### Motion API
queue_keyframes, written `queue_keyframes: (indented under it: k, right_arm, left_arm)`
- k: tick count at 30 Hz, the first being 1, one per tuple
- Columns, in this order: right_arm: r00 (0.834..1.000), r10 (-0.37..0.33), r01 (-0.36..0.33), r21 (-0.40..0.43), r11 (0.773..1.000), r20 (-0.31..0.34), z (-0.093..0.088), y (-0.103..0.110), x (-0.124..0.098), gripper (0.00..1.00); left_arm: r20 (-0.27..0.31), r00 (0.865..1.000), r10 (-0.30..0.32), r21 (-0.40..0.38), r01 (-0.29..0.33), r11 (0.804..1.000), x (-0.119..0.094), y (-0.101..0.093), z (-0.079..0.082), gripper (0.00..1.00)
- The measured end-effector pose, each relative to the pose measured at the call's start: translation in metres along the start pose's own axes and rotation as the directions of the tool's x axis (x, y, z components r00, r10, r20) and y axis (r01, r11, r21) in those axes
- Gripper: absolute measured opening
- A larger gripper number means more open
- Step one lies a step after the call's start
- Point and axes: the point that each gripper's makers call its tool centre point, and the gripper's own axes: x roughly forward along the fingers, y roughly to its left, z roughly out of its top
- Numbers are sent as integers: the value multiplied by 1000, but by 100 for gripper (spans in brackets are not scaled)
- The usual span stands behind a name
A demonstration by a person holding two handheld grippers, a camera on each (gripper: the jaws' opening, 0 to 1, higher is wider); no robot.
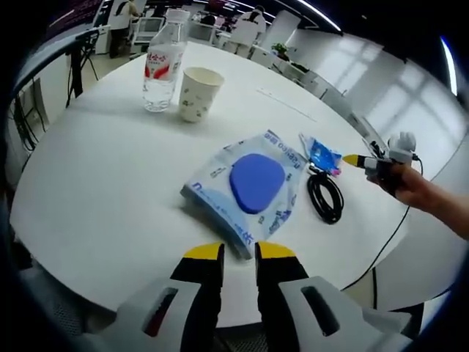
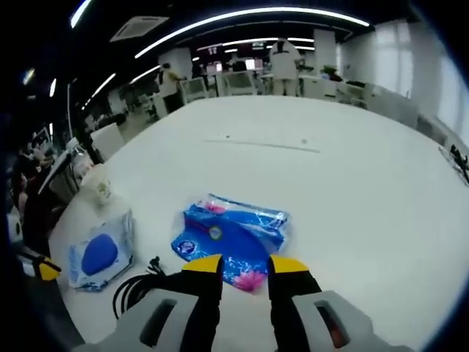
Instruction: Arrange the tabletop items into an orderly group along one side of the table until the central work area is clear of visible clutter.
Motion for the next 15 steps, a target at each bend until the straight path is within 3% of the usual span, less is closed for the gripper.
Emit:
queue_keyframes:
  k: [15]
  right_arm:
    - [997, 72, -72, -36, 997, 0, -4, 48, -4, 22]
  left_arm:
    - [-5, 1000, -26, -3, 26, 1000, 1, -1, 0, 15]
